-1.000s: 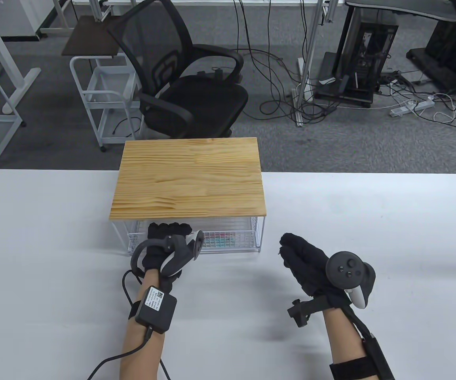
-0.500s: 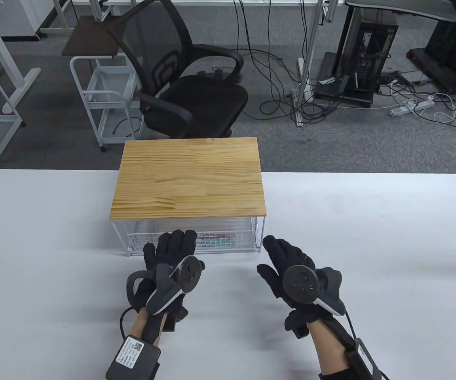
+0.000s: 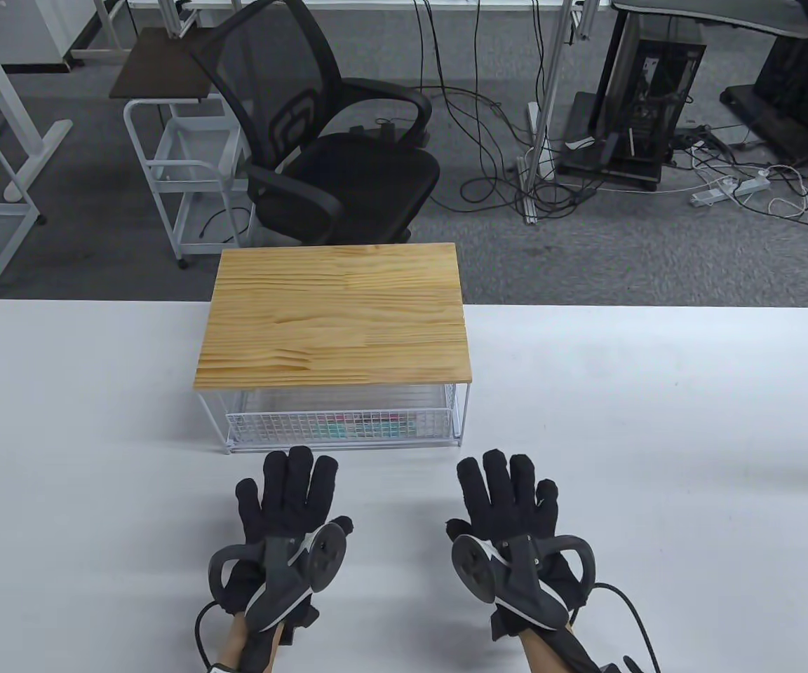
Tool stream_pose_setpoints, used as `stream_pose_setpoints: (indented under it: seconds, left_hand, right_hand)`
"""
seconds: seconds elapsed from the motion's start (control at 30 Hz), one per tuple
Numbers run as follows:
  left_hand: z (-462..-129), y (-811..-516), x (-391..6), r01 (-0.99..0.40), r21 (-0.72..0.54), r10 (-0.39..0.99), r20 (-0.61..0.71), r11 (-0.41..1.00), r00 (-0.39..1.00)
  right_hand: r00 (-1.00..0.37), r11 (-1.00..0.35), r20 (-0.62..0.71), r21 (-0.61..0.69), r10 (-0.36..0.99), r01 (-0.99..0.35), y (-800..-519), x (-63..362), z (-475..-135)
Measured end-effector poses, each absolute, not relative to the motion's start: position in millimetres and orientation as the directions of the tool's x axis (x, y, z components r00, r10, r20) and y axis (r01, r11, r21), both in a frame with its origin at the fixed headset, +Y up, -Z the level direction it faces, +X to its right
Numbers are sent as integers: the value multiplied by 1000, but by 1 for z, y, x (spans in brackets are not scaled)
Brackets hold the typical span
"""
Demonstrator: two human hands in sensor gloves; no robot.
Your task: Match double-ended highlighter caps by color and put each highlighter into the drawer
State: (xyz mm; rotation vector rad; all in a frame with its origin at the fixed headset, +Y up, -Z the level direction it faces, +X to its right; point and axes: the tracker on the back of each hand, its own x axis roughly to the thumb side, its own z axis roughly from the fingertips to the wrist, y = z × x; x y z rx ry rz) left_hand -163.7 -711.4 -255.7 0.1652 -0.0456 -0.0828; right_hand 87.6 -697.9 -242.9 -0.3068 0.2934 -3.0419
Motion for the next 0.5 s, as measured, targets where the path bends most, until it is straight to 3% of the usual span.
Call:
stream_pose_setpoints:
  seconds: [0.5]
  left_hand:
    - [-253,-719,-162,70,145,-79,55,987,995]
  right_hand:
    - [-977,-990,195,-128,-85,61,-711,89,-246]
